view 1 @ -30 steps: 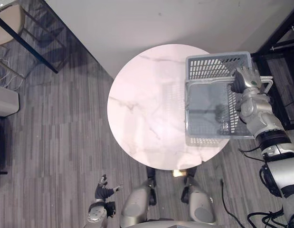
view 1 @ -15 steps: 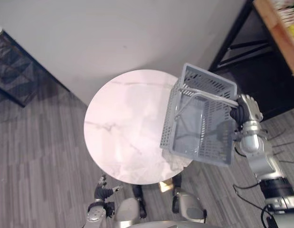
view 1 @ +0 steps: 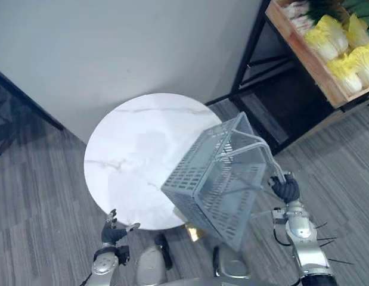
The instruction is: Pick vegetable in the basket
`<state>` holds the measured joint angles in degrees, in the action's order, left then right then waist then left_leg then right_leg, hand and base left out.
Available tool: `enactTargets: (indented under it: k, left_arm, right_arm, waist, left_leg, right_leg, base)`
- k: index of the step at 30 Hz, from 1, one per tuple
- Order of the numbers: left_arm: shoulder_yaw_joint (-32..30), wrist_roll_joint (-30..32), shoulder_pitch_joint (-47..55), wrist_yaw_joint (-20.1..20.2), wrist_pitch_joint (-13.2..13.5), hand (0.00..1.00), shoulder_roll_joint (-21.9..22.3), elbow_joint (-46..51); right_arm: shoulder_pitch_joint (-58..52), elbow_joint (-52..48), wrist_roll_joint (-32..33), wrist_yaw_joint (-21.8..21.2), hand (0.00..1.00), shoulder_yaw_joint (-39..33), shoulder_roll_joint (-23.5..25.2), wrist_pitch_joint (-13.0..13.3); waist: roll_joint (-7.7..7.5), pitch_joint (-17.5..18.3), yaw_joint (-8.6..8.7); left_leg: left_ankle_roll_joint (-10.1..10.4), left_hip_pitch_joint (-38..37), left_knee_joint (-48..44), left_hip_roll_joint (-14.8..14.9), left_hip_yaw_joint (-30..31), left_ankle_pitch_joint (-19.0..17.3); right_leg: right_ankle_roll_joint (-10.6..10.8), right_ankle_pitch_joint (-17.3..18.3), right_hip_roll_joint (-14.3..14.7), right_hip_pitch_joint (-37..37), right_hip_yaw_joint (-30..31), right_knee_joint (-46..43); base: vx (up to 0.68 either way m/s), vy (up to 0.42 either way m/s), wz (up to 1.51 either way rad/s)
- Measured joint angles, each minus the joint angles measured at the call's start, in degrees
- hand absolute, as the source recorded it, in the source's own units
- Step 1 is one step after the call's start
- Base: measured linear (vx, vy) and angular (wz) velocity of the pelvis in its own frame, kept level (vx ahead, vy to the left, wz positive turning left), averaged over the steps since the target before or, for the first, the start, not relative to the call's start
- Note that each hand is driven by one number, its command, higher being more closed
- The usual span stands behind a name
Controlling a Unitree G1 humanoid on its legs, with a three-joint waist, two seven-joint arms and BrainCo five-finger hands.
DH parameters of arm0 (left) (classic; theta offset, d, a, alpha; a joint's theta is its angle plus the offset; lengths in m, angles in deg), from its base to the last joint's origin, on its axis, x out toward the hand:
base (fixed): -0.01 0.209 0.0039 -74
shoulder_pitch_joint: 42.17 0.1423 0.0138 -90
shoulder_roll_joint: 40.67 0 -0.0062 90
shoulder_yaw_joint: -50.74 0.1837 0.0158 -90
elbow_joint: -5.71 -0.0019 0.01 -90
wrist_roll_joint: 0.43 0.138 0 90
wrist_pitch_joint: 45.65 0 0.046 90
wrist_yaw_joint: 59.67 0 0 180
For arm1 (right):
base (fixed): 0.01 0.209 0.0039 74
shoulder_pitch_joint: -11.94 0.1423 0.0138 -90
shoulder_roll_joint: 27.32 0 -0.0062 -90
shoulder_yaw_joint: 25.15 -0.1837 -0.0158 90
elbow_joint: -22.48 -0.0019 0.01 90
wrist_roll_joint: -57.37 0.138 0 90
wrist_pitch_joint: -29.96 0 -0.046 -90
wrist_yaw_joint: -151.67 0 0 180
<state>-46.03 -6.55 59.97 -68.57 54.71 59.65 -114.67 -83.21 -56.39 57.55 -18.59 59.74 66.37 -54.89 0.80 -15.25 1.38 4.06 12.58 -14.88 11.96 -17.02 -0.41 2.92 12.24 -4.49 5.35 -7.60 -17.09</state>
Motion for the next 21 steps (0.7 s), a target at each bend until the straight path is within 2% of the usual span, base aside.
enactTargets:
  k: [1,2,3,4,5,6,7,8,9,10,12,16,19,21]
  left_arm:
    - [0.39,-0.49,0.86,0.02,0.04,0.0,0.01,0.8]
    - [1.17,-0.58,1.66,0.03,0.07,0.0,-0.1,1.7]
    - [2.4,-0.56,2.17,0.12,0.08,0.0,0.08,2.05]
    - [2.75,-0.55,2.68,0.17,0.07,0.0,0.24,2.38]
    - [2.75,-0.56,3.7,0.21,0.08,0.0,0.49,3.54]
    - [2.73,-0.59,4.47,0.21,0.09,0.0,0.5,4.03]
    - [2.69,-0.92,5.33,0.18,0.09,0.0,0.5,5.08]
    - [2.72,-1.09,5.7,0.18,0.16,0.0,0.61,5.72]
    - [2.71,-1.13,5.75,0.16,0.16,0.0,0.75,5.71]
    - [2.87,-1.65,5.42,0.18,0.2,0.0,1.15,5.96]
    - [3.38,-2.21,4.24,0.13,0.2,0.0,1.08,6.24]
    - [4.64,-2.18,3.76,0.08,0.15,0.0,1.06,7.07]
    - [4.81,-2.14,3.93,0.04,0.13,0.0,1.07,11.16]
    - [4.81,-2.02,3.45,0.03,0.16,0.0,1.06,13.7]
  right_arm:
    - [-0.41,0.91,0.16,0.11,1.0,-0.01,0.7,-0.01]
    - [-1.37,1.02,0.52,0.15,1.0,-0.01,0.82,-0.03]
    - [-1.72,1.03,1.28,0.16,1.0,-0.77,0.77,-0.04]
    - [-1.65,1.03,1.39,0.21,1.0,-1.24,0.77,-0.11]
    - [-1.58,1.01,1.46,0.23,1.0,-1.88,1.15,-0.12]
    - [-1.69,1.0,1.55,0.31,1.0,-2.07,1.36,-0.12]
    - [-1.82,0.98,1.99,0.4,1.0,-2.25,1.82,-0.12]
    - [-1.91,0.87,2.47,0.45,1.0,-2.26,2.42,-0.11]
    - [-1.97,0.86,2.7,0.47,1.0,-2.3,2.64,-0.12]
    - [-2.15,0.86,3.64,0.46,1.0,-2.89,3.56,-0.14]
    - [-3.34,0.77,4.57,1.01,1.0,-5.09,5.64,-0.15]
    - [-5.82,0.77,8.17,2.81,1.0,-8.52,7.45,-0.19]
    - [-8.07,0.59,10.79,3.92,1.0,-10.39,8.63,-0.18]
    - [-8.94,-1.29,11.72,3.95,1.0,-10.51,9.72,-0.28]
  waist:
    - [0.02,-0.01,-0.21]
    - [-0.41,0.16,-0.5]
    - [-0.37,0.08,-0.46]
    - [-0.44,0.01,-0.46]
    - [0.26,0.41,-0.41]
    - [0.26,0.43,-0.42]
    - [0.22,0.3,-0.3]
    - [0.87,0.7,-0.34]
    - [0.9,0.7,-0.25]
    - [1.74,1.12,0.58]
    - [1.0,1.3,0.92]
    - [0.89,1.36,0.94]
    - [0.56,1.21,1.3]
    - [0.55,1.2,1.6]
  left_leg:
    - [0.86,-0.64,0.37,0.16,0.92,1.28]
    - [2.32,-0.85,1.17,-0.28,2.52,3.75]
    - [2.65,-0.91,1.59,-0.81,4.46,4.66]
    - [2.28,-0.73,0.14,-0.88,5.21,3.76]
    - [2.72,-0.97,-3.28,-1.08,6.44,1.09]
    - [2.97,-1.25,-5.02,-1.18,6.79,-0.53]
    - [3.48,-2.58,-7.42,-1.48,7.87,-3.8]
    - [3.31,-5.0,-6.92,-2.18,9.1,-6.51]
    - [3.0,-6.3,-5.3,-2.26,9.09,-7.37]
    - [2.55,-9.11,0.58,-2.26,8.86,-8.41]
    - [2.45,-9.98,3.48,-3.07,8.71,-8.03]
    - [1.81,-10.53,3.99,-3.26,6.4,-7.96]
    - [1.03,-12.21,3.71,-3.28,1.9,-8.56]
    - [0.96,-13.45,2.5,-2.77,-1.33,-10.31]
  right_leg:
    - [-0.21,-0.01,0.62,0.08,-0.13,-0.78]
    - [-1.53,0.68,0.37,0.6,-0.27,-1.58]
    - [-2.45,0.52,0.05,1.28,-0.31,-1.73]
    - [-2.69,0.13,0.13,1.86,0.05,-1.69]
    - [-3.12,-0.78,0.31,2.5,1.24,-1.65]
    - [-3.13,-1.2,0.46,2.98,1.77,-1.6]
    - [-3.2,-1.85,1.0,3.47,2.84,-1.38]
    - [-3.32,-2.34,1.71,3.95,3.94,-1.23]
    - [-3.12,-2.56,2.04,4.06,4.18,-1.2]
    - [-2.6,-2.9,2.56,4.08,3.9,-1.06]
    - [-1.79,-3.79,2.04,3.96,3.81,0.2]
    - [-0.61,-6.69,1.92,2.86,5.51,3.99]
    - [-0.15,-8.24,2.91,2.97,9.84,5.22]
    - [0.02,-8.88,4.18,3.25,13.01,5.19]
  base:
    - [-0.26,-0.208,0.04]
    - [-0.26,-0.202,0.04]
    - [-0.22,-0.139,-0.02]
    - [-0.17,-0.087,-0.24]
    - [-0.1,-0.033,-0.36]
    - [-0.11,-0.018,-0.49]
    - [-0.09,0.021,-0.52]
    - [-0.1,0.057,-0.49]
    - [-0.08,0.094,-0.3]
    - [-0.07,0.114,0.02]
    - [-0.05,0.09,0.08]
    - [0.02,0.087,-0.29]
    - [0.05,0.086,-0.78]
    - [0.01,0.054,-0.88]
